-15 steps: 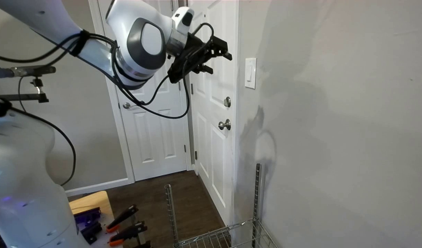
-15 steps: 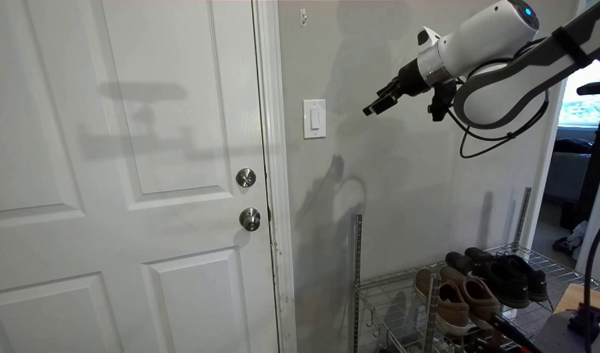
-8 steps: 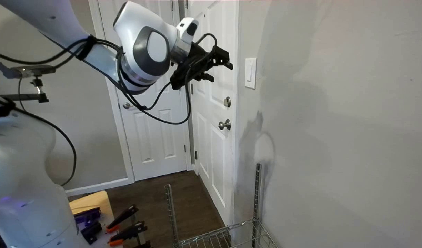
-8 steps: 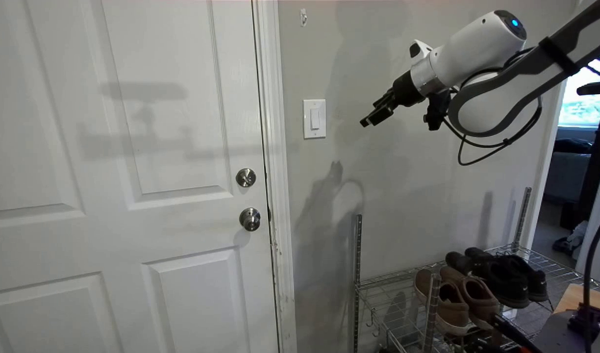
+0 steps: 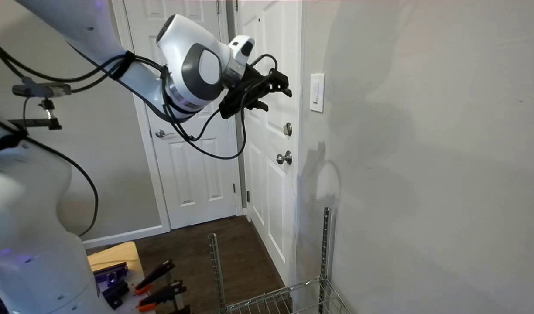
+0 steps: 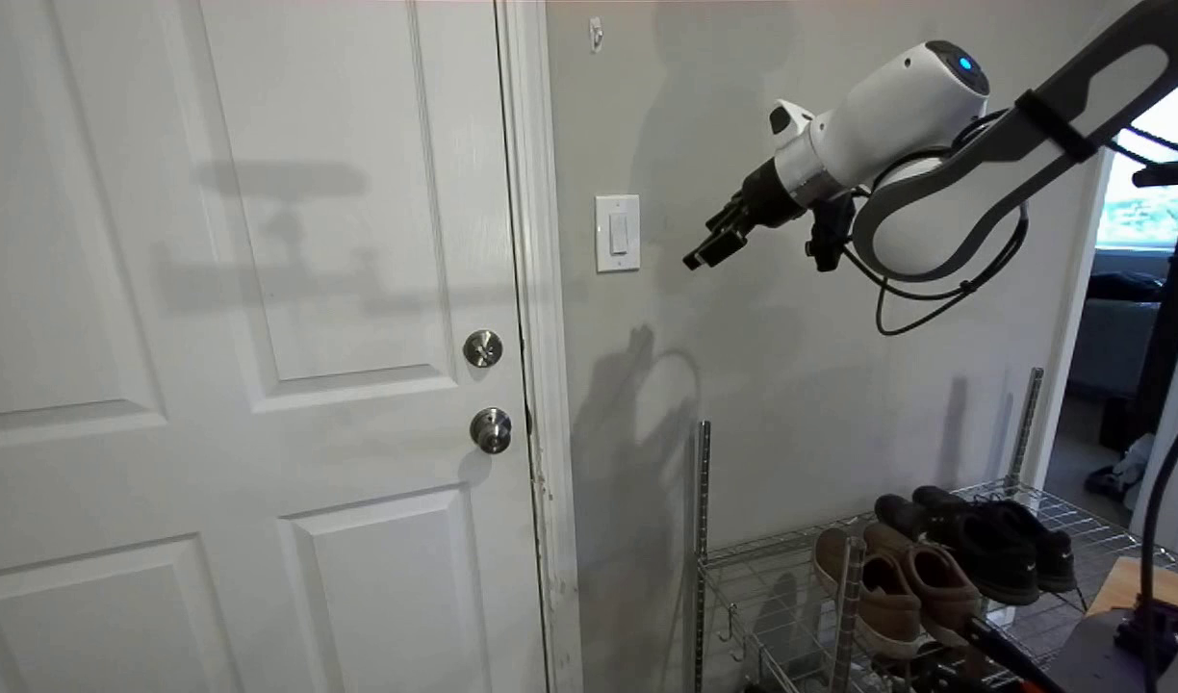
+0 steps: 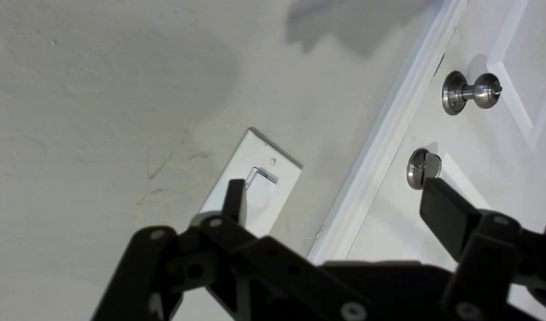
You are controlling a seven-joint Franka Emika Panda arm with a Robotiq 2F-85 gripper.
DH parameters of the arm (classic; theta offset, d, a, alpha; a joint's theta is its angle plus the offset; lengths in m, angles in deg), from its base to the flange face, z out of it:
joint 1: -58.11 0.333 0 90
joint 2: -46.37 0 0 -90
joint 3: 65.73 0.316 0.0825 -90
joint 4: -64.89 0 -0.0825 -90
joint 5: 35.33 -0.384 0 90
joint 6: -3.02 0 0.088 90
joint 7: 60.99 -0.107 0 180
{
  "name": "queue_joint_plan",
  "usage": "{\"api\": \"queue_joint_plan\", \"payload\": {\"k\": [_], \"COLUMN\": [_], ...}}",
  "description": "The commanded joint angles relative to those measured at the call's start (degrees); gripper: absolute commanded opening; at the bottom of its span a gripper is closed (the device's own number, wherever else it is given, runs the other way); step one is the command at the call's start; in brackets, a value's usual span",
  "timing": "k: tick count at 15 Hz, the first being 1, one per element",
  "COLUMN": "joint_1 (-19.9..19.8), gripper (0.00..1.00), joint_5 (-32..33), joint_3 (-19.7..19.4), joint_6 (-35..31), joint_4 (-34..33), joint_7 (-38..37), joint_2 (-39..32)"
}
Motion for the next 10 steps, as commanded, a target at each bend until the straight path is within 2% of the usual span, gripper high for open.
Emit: {"api": "queue_joint_plan", "payload": {"k": [1,5,7,10], "joint_1": [-0.13,-0.5,1.65,0.7], "gripper": [1.0,1.0,1.0,1.0], "joint_5": [-0.16,-0.57,-0.13,0.0], "joint_3": [1.79,3.39,2.1,2.54], "joint_6": [-1.62,-5.07,-4.16,-3.05], "joint_4": [-2.65,-4.42,-4.96,-4.34], "joint_7": [0.11,-0.08,-0.75,-0.19], "joint_2": [-2.68,-4.3,-5.12,-3.85]}}
